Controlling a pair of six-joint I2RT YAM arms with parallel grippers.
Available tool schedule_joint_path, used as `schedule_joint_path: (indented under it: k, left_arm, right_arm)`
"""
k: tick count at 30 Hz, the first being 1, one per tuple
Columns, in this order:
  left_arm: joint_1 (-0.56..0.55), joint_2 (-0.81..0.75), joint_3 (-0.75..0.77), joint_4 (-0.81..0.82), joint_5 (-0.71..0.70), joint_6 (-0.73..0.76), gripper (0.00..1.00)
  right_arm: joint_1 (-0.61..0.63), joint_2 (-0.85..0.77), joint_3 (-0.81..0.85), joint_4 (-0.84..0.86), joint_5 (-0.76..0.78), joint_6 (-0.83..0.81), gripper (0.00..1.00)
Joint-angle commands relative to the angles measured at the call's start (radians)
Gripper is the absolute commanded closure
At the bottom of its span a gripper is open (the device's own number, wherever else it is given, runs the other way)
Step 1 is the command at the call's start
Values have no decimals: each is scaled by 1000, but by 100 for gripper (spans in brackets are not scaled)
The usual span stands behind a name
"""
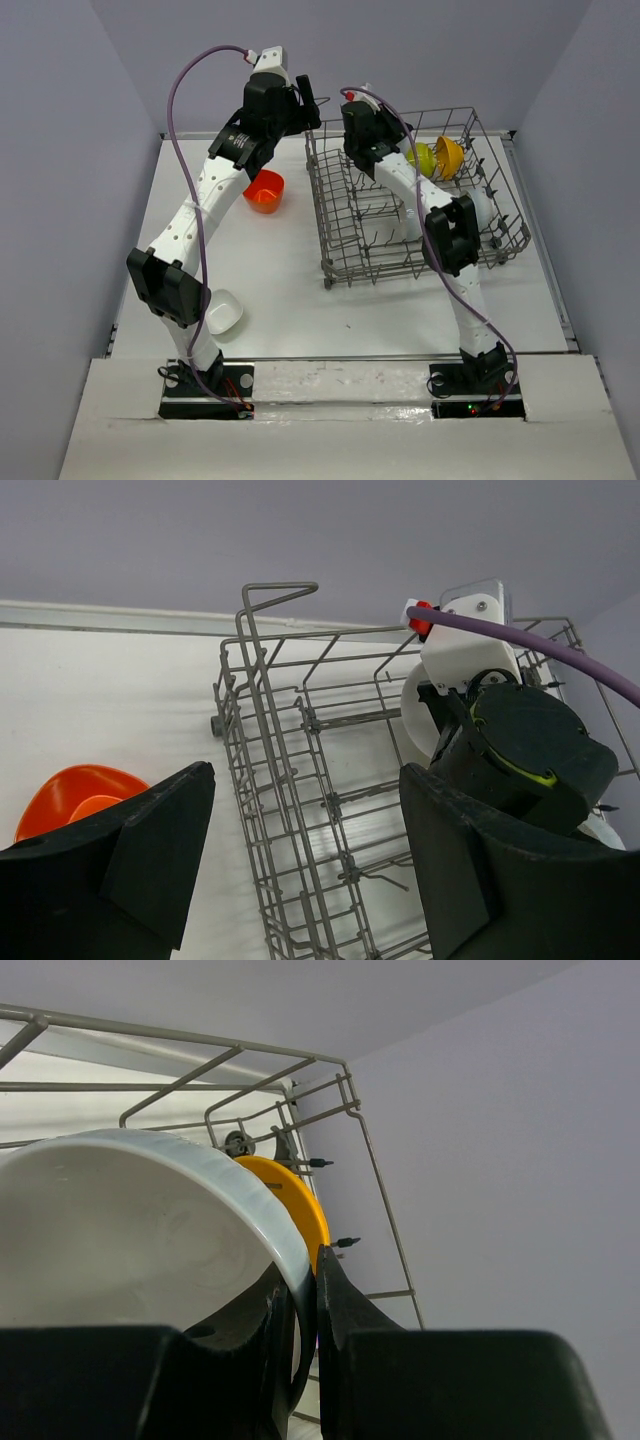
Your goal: Load the bowls into the dish rack
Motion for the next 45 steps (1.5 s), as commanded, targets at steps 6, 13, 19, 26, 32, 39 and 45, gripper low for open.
schedule_joint_path:
  k: [6,13,19,26,32,39,45]
  left_arm:
    - [2,-35,41,27,14,19,16]
    - [3,-40,53,15,22,28,16]
    - [3,-47,48,10,25,34,16]
    - [1,-52,47,12,40,31,16]
    - [3,-55,47,10,45,29,16]
    - [1,-57,51,10,48,31,16]
    - [3,-52,55,9,53,31,16]
  right_arm:
    - [11,-113,-211,313,85,-232,99]
    - [42,-129,-294,474,120,-380,99]
    - [63,-107,-311,531,134,-444,99]
    - [83,-98,-329,575,143,-486,99]
    - [102,-80,-342,594,142,-510,99]
    - [102,-41,-329,597,139,-517,99]
    - [102,-11,-317,597,135,-520,99]
